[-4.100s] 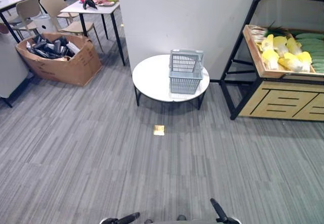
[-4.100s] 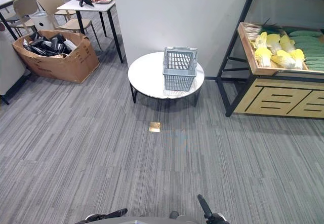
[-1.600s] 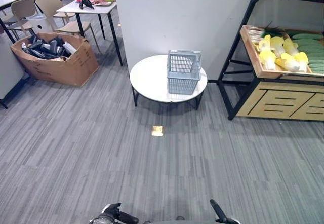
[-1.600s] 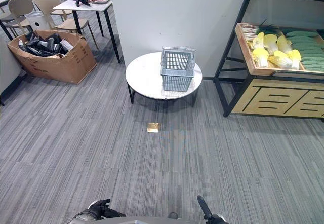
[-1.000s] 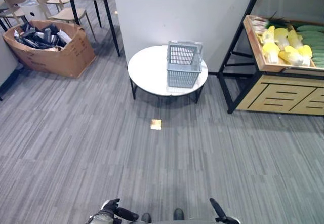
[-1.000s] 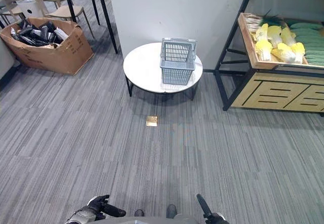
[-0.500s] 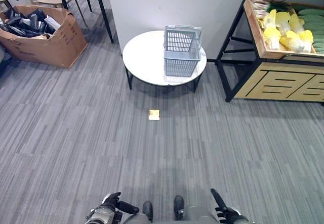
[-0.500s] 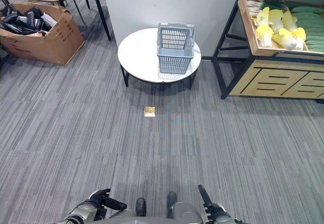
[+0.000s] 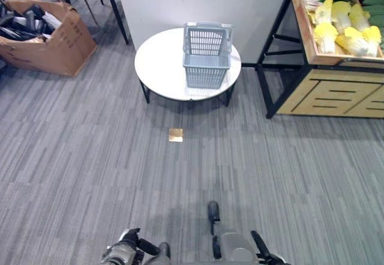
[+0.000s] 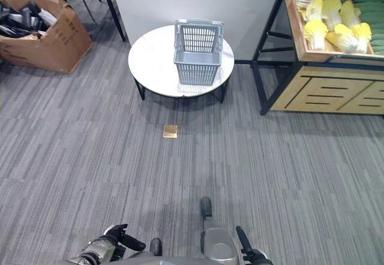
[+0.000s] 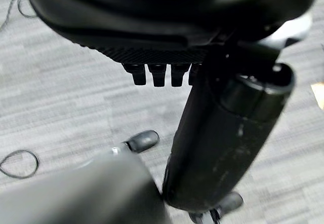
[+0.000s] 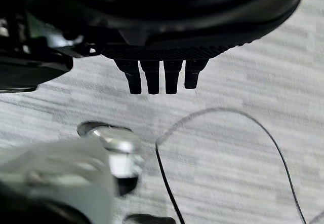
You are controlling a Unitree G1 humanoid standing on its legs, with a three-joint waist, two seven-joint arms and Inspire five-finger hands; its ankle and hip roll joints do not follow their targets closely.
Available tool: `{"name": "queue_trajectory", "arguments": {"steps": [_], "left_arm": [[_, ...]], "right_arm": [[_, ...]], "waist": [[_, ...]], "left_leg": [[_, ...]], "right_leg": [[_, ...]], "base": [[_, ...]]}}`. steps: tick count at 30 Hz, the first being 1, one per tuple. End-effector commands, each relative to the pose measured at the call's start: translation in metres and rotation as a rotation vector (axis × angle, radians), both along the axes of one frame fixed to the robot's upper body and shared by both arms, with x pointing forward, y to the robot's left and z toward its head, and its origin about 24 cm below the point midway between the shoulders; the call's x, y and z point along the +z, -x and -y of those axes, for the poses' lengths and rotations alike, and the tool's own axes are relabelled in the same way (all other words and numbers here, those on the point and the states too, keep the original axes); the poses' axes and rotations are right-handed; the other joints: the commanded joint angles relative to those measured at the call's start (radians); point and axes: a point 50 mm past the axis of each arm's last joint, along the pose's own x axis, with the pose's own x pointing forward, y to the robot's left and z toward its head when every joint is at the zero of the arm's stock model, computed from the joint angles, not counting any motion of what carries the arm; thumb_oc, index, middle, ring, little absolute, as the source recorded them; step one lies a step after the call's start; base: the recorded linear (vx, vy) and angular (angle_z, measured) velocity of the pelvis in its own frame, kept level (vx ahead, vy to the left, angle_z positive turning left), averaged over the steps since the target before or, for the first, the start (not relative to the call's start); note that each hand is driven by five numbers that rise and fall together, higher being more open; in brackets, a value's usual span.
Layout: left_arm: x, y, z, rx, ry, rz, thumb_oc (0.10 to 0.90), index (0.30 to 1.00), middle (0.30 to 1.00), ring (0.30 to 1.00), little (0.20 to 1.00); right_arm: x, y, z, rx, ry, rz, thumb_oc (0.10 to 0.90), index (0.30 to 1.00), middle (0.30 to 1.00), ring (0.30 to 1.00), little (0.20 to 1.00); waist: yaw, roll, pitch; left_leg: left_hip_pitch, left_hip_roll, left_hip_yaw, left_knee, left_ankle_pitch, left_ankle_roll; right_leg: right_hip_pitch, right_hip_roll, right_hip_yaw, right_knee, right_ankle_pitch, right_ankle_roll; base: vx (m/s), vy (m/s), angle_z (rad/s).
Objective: Get the vegetables into the basket
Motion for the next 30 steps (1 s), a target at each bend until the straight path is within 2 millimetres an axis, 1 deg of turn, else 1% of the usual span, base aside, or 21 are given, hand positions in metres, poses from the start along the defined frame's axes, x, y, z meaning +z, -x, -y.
{"name": "queue_trajectory", "arguments": {"steps": [1,2,4,5,6,8,9,10,12,16,18,19,20,22,24,25,26,27,28,29,30], "left_arm": [[0.006,-0.009,-0.014,-0.084,-0.074,0.034,0.900,1.000,1.000,1.000,1.000],[0.006,-0.009,-0.014,-0.084,-0.074,0.034,0.900,1.000,1.000,1.000,1.000],[0.006,-0.011,-0.009,-0.091,-0.074,0.038,0.900,1.000,1.000,1.000,1.000],[0.005,-0.009,-0.007,-0.075,-0.069,0.035,0.900,1.000,1.000,1.000,1.000],[0.003,-0.004,-0.004,-0.021,-0.051,0.028,0.900,1.000,1.000,1.000,1.000],[0.002,-0.003,-0.002,-0.011,-0.041,0.024,0.900,1.000,1.000,1.000,1.000],[0.000,0.000,0.002,0.041,-0.015,0.016,0.900,1.000,1.000,1.000,1.000],[0.000,0.000,0.002,0.041,-0.015,0.016,0.900,1.000,1.000,1.000,1.000],[-0.003,0.009,0.005,0.151,0.016,0.003,0.900,1.000,1.000,1.000,1.000],[-0.007,0.018,0.009,0.231,0.078,-0.021,0.900,1.000,1.000,1.000,1.000],[-0.006,0.016,0.009,0.230,0.091,-0.016,0.900,1.000,1.000,1.000,1.000],[-0.006,0.016,0.009,0.230,0.091,-0.016,0.900,1.000,1.000,1.000,1.000],[-0.005,0.012,0.009,0.236,0.097,0.001,0.900,1.000,1.000,1.000,1.000],[-0.004,0.009,0.008,0.242,0.105,0.013,0.900,1.000,1.000,1.000,1.000],[-0.004,0.009,0.008,0.242,0.104,0.013,0.900,1.000,1.000,1.000,1.000],[-0.004,0.008,0.008,0.244,0.106,0.013,0.900,1.000,1.000,1.000,1.000],[-0.004,0.008,0.008,0.244,0.106,0.013,0.900,1.000,1.000,1.000,1.000],[-0.003,0.007,0.008,0.238,0.107,0.018,0.900,1.000,1.000,1.000,1.000],[-0.003,0.007,0.008,0.237,0.103,0.016,0.900,1.000,1.000,1.000,1.000],[-0.004,0.008,0.008,0.237,0.103,0.015,0.900,1.000,1.000,1.000,1.000],[-0.004,0.008,0.008,0.236,0.100,0.015,0.900,1.000,1.000,1.000,1.000]], "right_arm": [[0.006,-0.018,0.009,-0.003,0.037,0.047,0.900,1.000,1.000,1.000,1.000],[0.006,-0.018,0.009,-0.003,0.037,0.047,0.900,1.000,1.000,1.000,1.000],[0.007,-0.016,0.017,-0.010,0.061,0.039,0.900,1.000,1.000,1.000,1.000],[0.007,-0.015,0.018,-0.017,0.061,0.036,0.900,1.000,1.000,1.000,1.000],[0.008,-0.014,0.021,-0.012,0.066,0.038,0.900,1.000,1.000,1.000,1.000],[0.008,-0.014,0.022,-0.014,0.069,0.037,0.900,1.000,1.000,1.000,1.000],[0.010,-0.016,0.025,-0.015,0.076,0.046,0.900,1.000,1.000,1.000,1.000],[0.010,-0.016,0.025,-0.015,0.077,0.046,0.900,1.000,1.000,1.000,1.000],[0.010,-0.015,0.026,-0.015,0.075,0.042,0.900,1.000,1.000,1.000,1.000],[0.010,-0.014,0.029,-0.011,0.074,0.034,0.900,1.000,1.000,1.000,1.000],[0.010,-0.010,0.031,-0.021,0.071,0.023,0.900,1.000,1.000,1.000,1.000],[0.010,-0.009,0.031,-0.021,0.071,0.023,0.900,1.000,1.000,1.000,1.000],[0.010,-0.008,0.033,-0.022,0.076,0.013,0.900,1.000,1.000,1.000,1.000],[0.010,-0.005,0.034,-0.028,0.078,0.003,0.900,1.000,1.000,1.000,1.000],[0.010,-0.004,0.035,-0.029,0.079,-0.003,0.900,1.000,1.000,1.000,1.000],[0.009,0.000,0.036,-0.041,0.081,-0.013,0.900,1.000,1.000,1.000,1.000],[0.009,0.000,0.036,-0.042,0.081,-0.013,0.900,1.000,1.000,1.000,1.000],[0.009,0.002,0.036,-0.048,0.082,-0.018,0.900,1.000,1.000,1.000,1.000],[0.009,0.005,0.037,-0.058,0.086,-0.026,0.900,1.000,1.000,1.000,1.000],[0.009,0.005,0.037,-0.058,0.086,-0.027,0.900,1.000,1.000,1.000,1.000],[0.008,0.010,0.038,-0.057,0.095,-0.046,0.900,1.000,1.000,1.000,1.000]], "waist": [[-0.028,-0.014,0.021],[-0.028,-0.013,0.021],[-0.036,0.009,0.002],[-0.040,0.019,-0.007],[-0.040,0.043,-0.014],[-0.042,0.049,-0.015],[-0.042,0.063,-0.020],[-0.043,0.063,-0.019],[-0.040,0.078,-0.033],[-0.036,0.094,-0.040],[-0.037,0.093,-0.035],[-0.037,0.093,-0.035],[-0.031,0.075,-0.021],[-0.025,0.050,-0.005],[-0.020,0.045,-0.001],[-0.019,0.039,0.003],[-0.017,0.041,0.005],[-0.008,0.028,0.010],[0.009,0.015,0.021],[0.011,0.017,0.022],[0.030,0.012,0.026]], "left_leg": [[0.127,-0.112,-0.061,-0.075,-0.058,0.057],[0.127,-0.112,-0.061,-0.075,-0.058,0.057],[0.149,-0.092,-0.090,-0.075,-0.073,0.057],[0.158,-0.082,-0.101,-0.075,-0.064,0.055],[0.168,-0.060,-0.111,-0.060,-0.030,0.039],[0.165,-0.056,-0.114,-0.047,-0.021,0.031],[0.148,-0.050,-0.116,-0.004,0.023,0.004],[0.149,-0.050,-0.117,-0.004,0.023,0.003],[0.144,-0.037,-0.119,0.041,0.085,-0.034],[0.118,-0.031,-0.104,0.135,0.190,-0.095],[0.087,-0.031,-0.078,0.212,0.254,-0.133],[0.087,-0.030,-0.078,0.214,0.253,-0.134],[0.019,-0.036,-0.033,0.336,0.292,-0.154],[-0.022,-0.031,0.027,0.427,0.299,-0.152],[-0.043,-0.022,0.052,0.454,0.303,-0.151],[-0.086,0.023,0.113,0.432,0.302,-0.123],[-0.085,0.025,0.115,0.435,0.298,-0.123],[-0.143,0.029,0.128,0.408,0.285,-0.105],[-0.211,0.038,0.146,0.375,0.237,-0.082],[-0.211,0.040,0.146,0.382,0.229,-0.081],[-0.274,0.055,0.152,0.263,0.204,-0.066]], "right_leg": [[-0.197,0.011,0.057,0.035,0.133,0.051],[-0.197,0.011,0.057,0.035,0.132,0.051],[-0.209,0.026,0.042,0.072,0.133,0.024],[-0.204,0.031,0.033,0.081,0.126,0.014],[-0.193,0.036,-0.004,0.107,0.098,-0.007],[-0.184,0.037,-0.013,0.107,0.091,-0.011],[-0.159,0.039,-0.034,0.095,0.080,-0.020],[-0.157,0.039,-0.035,0.094,0.080,-0.021],[-0.113,0.052,-0.053,0.067,0.056,-0.034],[-0.049,0.072,-0.070,0.045,0.012,-0.059],[-0.016,0.071,-0.075,0.040,-0.009,-0.071],[-0.015,0.072,-0.075,0.040,-0.009,-0.071],[0.016,0.053,-0.069,0.037,-0.025,-0.082],[0.045,0.037,-0.067,0.038,-0.038,-0.092],[0.060,0.035,-0.065,0.036,-0.049,-0.095],[0.083,0.028,-0.060,0.036,-0.065,-0.097],[0.085,0.031,-0.058,0.036,-0.065,-0.097],[0.104,0.018,-0.051,0.031,-0.074,-0.096],[0.130,0.012,-0.038,0.022,-0.081,-0.087],[0.133,0.013,-0.037,0.021,-0.083,-0.086],[0.162,0.006,-0.025,0.012,-0.091,-0.072]], "base": [[0.12,-0.044,0.60],[0.17,-0.101,0.63],[0.27,-0.148,0.25],[0.40,-0.186,0.20],[0.35,-0.170,0.25],[0.21,-0.115,0.35],[0.13,-0.081,0.36],[0.26,-0.166,0.34],[0.25,-0.148,0.14],[0.18,-0.124,0.10],[0.14,-0.112,0.06],[0.15,-0.130,0.02],[0.13,-0.139,0.01],[0.14,-0.156,0.02],[0.12,-0.092,-0.15],[0.15,-0.082,-0.14],[0.17,-0.064,0.03],[0.15,-0.045,-0.07],[0.16,-0.041,0.00],[0.24,0.008,0.03],[0.15,0.037,0.10]]}}
